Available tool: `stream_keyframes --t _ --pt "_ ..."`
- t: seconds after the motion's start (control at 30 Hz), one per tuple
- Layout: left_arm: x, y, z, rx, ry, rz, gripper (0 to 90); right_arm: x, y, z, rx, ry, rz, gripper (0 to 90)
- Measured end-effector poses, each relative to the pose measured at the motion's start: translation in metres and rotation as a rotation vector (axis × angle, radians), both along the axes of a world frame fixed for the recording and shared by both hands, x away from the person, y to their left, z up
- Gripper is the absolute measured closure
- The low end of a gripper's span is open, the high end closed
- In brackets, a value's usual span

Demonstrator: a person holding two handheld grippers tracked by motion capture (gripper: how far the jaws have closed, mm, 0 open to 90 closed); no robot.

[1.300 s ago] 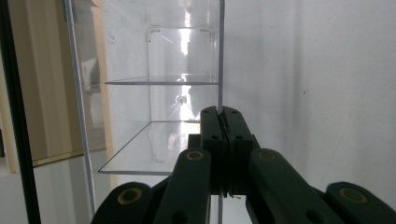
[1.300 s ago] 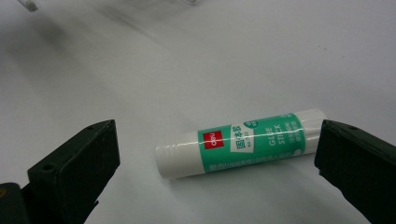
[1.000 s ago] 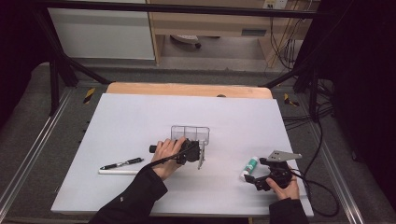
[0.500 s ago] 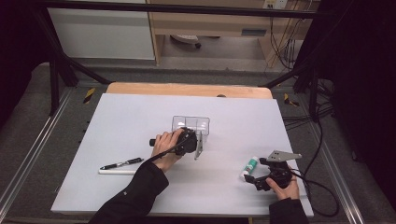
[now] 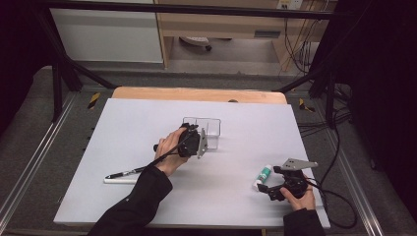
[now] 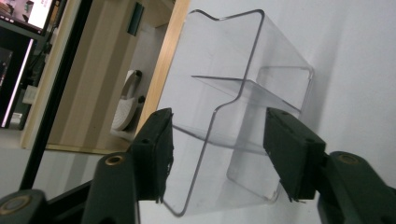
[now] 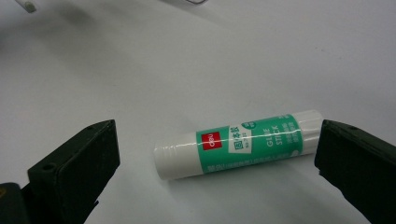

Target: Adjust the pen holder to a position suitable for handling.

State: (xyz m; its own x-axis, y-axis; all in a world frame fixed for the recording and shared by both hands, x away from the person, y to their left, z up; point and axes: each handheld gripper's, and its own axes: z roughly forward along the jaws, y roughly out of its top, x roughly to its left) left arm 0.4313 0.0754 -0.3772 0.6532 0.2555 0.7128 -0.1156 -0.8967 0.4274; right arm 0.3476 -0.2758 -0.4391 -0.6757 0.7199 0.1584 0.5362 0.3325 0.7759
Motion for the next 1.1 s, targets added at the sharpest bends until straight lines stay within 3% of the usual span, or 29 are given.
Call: stream_keyframes --t 0.2,0.67,1.03,1.1 --pt "-0.010 0.020 0.004 -0.112 0.050 0.022 30.7 0.000 0.000 0.000 -0.001 0.000 -0.002 0.4" --pt "-0.038 0.078 -0.003 -0.263 0.240 0.105 12.8 0.000 0.001 0.000 -0.005 -0.006 -0.001 0.4" --pt "-0.052 0.118 -0.018 -0.331 0.352 0.182 6.7 0.001 0.002 -0.001 -0.006 -0.006 0.002 0.4" --pt "-0.053 0.124 -0.021 -0.327 0.363 0.193 5.8 0.001 0.002 -0.001 -0.006 -0.006 0.001 0.4"
